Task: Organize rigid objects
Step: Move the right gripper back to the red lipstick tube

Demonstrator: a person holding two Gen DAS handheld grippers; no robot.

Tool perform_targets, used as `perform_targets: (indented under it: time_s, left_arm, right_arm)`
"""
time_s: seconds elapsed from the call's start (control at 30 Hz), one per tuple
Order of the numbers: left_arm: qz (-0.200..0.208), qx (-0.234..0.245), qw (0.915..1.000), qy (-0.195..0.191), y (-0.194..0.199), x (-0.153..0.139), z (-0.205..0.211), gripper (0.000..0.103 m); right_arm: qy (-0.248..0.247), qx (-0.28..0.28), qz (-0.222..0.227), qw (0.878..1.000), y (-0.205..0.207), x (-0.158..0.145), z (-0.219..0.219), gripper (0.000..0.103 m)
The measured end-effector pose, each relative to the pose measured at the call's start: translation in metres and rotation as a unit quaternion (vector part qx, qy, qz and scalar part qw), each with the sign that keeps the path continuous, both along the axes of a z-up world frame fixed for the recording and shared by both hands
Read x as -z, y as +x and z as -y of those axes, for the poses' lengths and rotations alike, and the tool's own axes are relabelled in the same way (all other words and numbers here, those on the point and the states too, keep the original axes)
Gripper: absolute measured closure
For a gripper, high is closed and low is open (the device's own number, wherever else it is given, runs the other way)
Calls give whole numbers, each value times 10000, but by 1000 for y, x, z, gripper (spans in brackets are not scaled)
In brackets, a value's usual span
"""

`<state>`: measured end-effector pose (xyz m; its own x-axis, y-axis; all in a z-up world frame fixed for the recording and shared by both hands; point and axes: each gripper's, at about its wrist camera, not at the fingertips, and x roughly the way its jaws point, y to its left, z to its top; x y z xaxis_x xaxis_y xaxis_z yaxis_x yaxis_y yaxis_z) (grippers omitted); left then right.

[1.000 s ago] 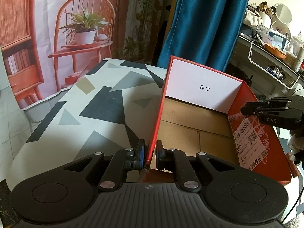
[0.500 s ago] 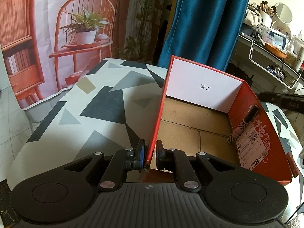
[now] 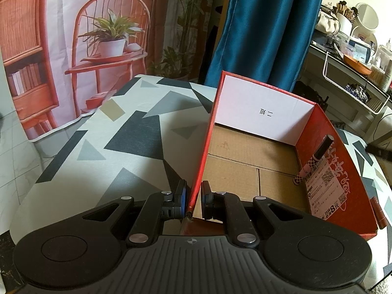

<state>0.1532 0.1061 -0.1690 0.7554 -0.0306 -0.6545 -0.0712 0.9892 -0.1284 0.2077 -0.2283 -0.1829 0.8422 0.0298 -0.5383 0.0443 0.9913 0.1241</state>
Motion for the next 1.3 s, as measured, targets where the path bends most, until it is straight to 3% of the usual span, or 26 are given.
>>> perform_targets:
  time_s: [0.4, 0.63, 0.8, 0.93, 1.07, 1.17, 1.3]
  left_arm:
    - [-6, -37, 10000, 53, -1, -1, 1, 90]
    - [-7, -45, 10000, 77, -1, -1, 2, 90]
    - [-8, -47, 10000, 76, -1, -1, 2, 90]
    - [-5, -51, 10000, 62, -1, -1, 2, 90]
    - [-6, -51, 10000, 61, -1, -1, 1, 90]
    - [-7, -53, 10000, 65, -1, -1, 1, 90]
    - [-7, -51, 10000, 59, -1, -1, 1, 90]
  right_arm:
    - [-425, 1055, -613, 9916, -59, 70, 50, 74]
    - [-561, 1608, -821, 9820, -73, 86, 76, 74]
    - [-654, 1913, -889, 9753, -76, 92, 91, 67]
    - [-426, 2148, -1057, 9700, -77, 100, 102, 67]
    - [-214, 2195, -1161, 9685, -77, 106, 105, 68]
    - [-103, 2054, -1221, 9710, -73, 107, 102, 80]
    - [-35, 1839, -1279, 9746, -66, 106, 91, 80]
